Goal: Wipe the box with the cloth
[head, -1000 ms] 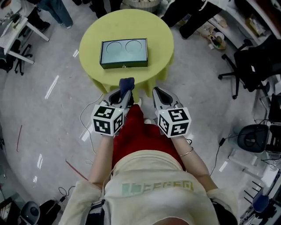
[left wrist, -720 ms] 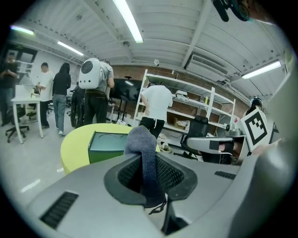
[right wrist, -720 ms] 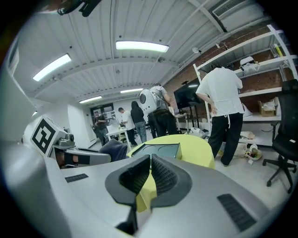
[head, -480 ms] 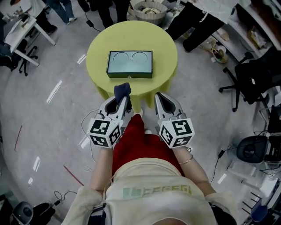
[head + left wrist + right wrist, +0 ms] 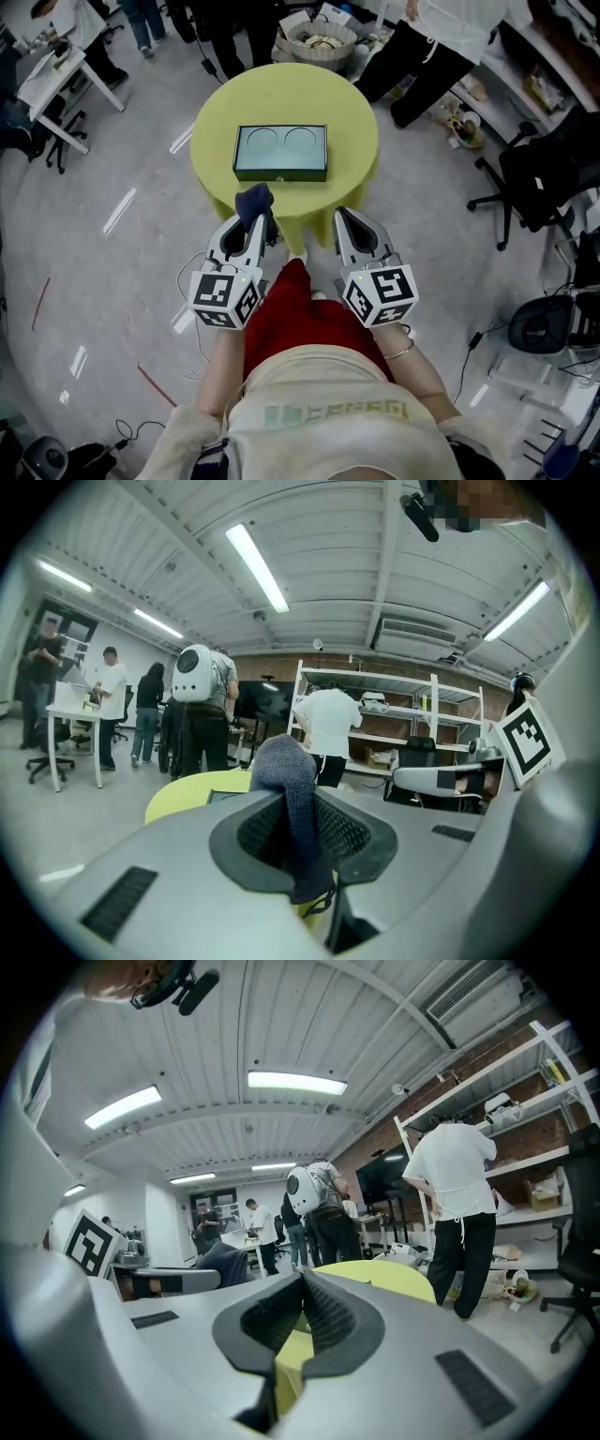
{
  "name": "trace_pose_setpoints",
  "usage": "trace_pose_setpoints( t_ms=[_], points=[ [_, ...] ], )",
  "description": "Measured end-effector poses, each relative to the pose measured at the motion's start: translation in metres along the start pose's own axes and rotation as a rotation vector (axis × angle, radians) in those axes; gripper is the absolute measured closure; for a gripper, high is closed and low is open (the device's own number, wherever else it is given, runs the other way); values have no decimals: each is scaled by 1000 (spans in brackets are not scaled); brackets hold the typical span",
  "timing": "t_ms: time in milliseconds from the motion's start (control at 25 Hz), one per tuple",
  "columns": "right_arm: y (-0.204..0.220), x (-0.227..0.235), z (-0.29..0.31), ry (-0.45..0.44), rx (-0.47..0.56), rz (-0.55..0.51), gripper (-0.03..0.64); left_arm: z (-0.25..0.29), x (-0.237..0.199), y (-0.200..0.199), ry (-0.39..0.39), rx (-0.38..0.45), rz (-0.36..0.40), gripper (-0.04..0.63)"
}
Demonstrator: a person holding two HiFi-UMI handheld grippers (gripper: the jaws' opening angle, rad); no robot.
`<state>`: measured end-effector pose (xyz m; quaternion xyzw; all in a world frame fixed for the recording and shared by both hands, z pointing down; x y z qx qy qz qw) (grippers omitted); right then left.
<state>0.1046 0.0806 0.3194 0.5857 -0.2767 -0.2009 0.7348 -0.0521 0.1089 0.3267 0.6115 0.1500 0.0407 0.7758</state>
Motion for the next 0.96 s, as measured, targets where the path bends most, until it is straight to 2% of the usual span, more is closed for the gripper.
trace_pose_setpoints(
  t_ms=[960],
  points=[
    [-35, -4, -41, -34, 120, -30, 580, -24, 28, -38, -25, 125, 47, 529]
  ],
)
Point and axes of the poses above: the fingertips, and each gripper's own axes: z forward along the fingers, x to its right, y out of its underside, the point moved 2 cm from there along -z, backward along the fingers, and after that the axes turned 2 degrees about -z, right-handed, at the moved point
